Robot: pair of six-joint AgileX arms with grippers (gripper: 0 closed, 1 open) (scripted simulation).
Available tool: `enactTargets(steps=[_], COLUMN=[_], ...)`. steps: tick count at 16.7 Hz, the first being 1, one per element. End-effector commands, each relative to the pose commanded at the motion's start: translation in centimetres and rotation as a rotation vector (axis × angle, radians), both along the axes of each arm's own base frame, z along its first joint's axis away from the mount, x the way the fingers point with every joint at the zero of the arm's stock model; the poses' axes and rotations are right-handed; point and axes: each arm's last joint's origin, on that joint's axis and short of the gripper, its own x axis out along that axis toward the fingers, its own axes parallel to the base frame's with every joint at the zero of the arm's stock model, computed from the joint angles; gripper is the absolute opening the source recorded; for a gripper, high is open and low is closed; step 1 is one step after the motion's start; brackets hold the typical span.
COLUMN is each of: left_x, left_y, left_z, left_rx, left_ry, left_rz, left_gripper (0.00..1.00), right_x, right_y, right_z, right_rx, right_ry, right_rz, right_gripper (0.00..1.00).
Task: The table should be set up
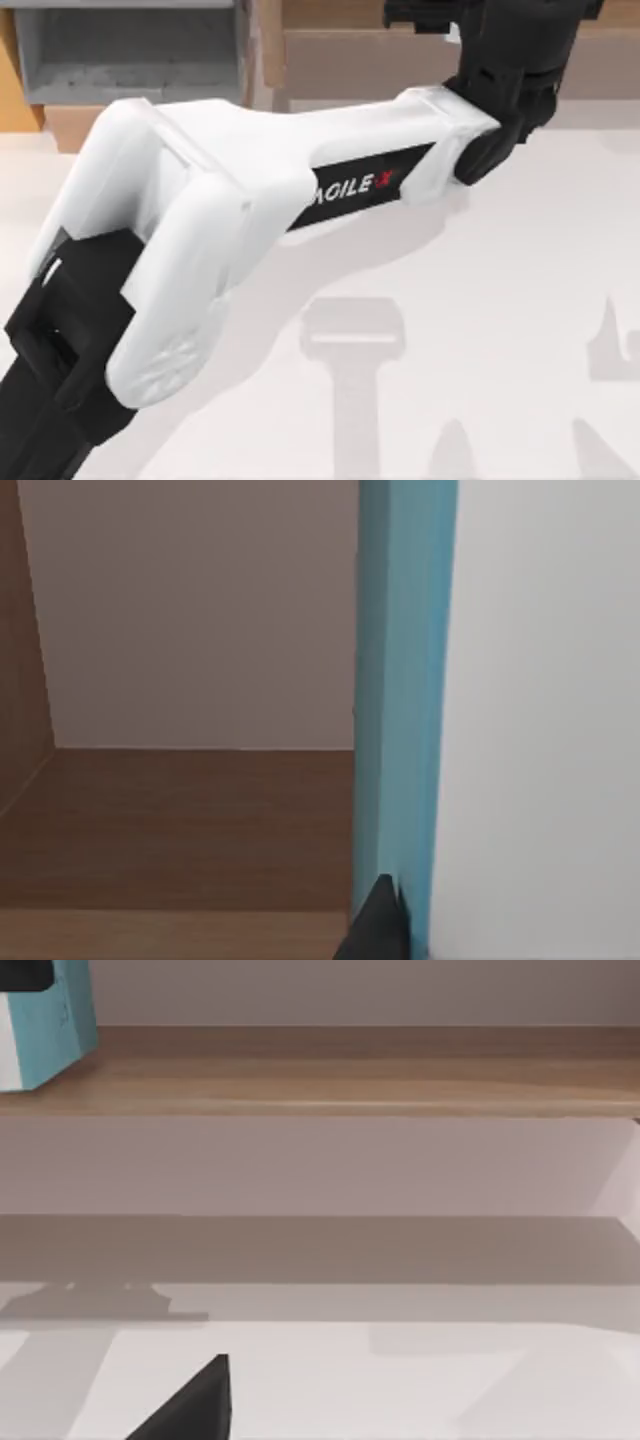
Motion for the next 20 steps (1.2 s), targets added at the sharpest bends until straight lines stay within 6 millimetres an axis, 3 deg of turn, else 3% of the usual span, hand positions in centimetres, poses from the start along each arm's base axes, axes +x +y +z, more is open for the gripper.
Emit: enactTargets(steps=[3,6,9,13,17,20], left_x=[0.3,-1.0,-4.1,-10.1,-14.6,-16.0], left_y=[0.2,0.1,0.2,1.0,4.6,9.1], left_z=[-0.2,0.6,0.9,0.7,-1.0,-2.8], left_rx=[0.005,0.027,0.112,0.281,0.527,0.756], left_ry=[0.003,-0.004,-0.001,-0.005,0.005,0.026], left_rz=[0.005,-0.006,-0.025,-0.07,-0.095,-0.109], left_gripper=[0.0,0.0,0.0,0.0,0.0,0.0], right_x=[0.0,0.0,0.0,0.0,0.0,0.0], right_y=[0.0,0.0,0.0,0.0,0.0,0.0], right_z=[0.0,0.0,0.0,0.0,0.0,0.0], right_rx=[0.0,0.0,0.0,0.0,0.0,0.0], right_ry=[0.0,0.0,0.0,0.0,0.0,0.0], right_rz=[0.0,0.0,0.0,0.0,0.0,0.0], right_gripper=[1.0,1.0,1.0,1.0,1.0,1.0])
